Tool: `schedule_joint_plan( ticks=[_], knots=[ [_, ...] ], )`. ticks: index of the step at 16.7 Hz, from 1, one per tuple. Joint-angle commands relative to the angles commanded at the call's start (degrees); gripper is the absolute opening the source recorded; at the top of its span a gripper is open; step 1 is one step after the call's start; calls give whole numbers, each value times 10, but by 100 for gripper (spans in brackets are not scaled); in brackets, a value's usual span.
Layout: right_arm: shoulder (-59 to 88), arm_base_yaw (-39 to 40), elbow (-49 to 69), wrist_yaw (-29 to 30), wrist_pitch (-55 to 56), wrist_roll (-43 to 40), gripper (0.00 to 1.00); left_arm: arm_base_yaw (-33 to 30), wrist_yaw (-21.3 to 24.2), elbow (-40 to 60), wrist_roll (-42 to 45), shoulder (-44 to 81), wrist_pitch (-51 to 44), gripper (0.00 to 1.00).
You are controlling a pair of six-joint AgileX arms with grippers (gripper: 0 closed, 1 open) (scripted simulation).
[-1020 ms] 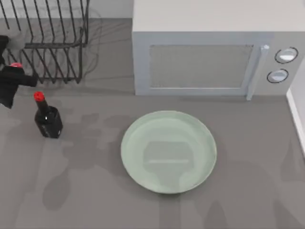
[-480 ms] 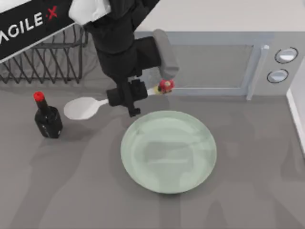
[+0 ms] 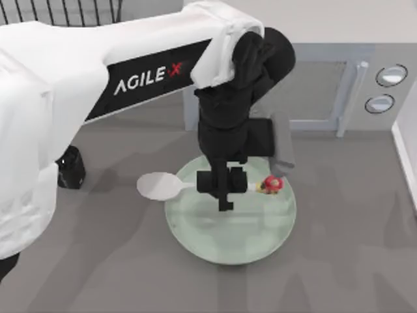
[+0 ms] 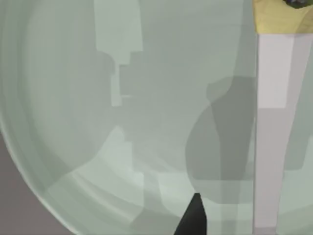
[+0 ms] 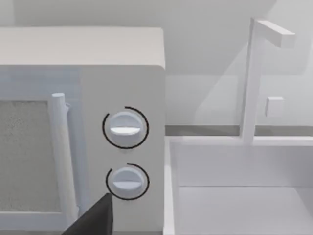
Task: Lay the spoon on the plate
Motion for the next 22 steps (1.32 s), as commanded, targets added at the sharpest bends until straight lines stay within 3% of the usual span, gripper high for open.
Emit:
schedule_joint_plan(
  ticks=[22],
  knots=[
    [0,0,0,0,0,0,100,-41,18,12,33,-39,78,0]
  ],
)
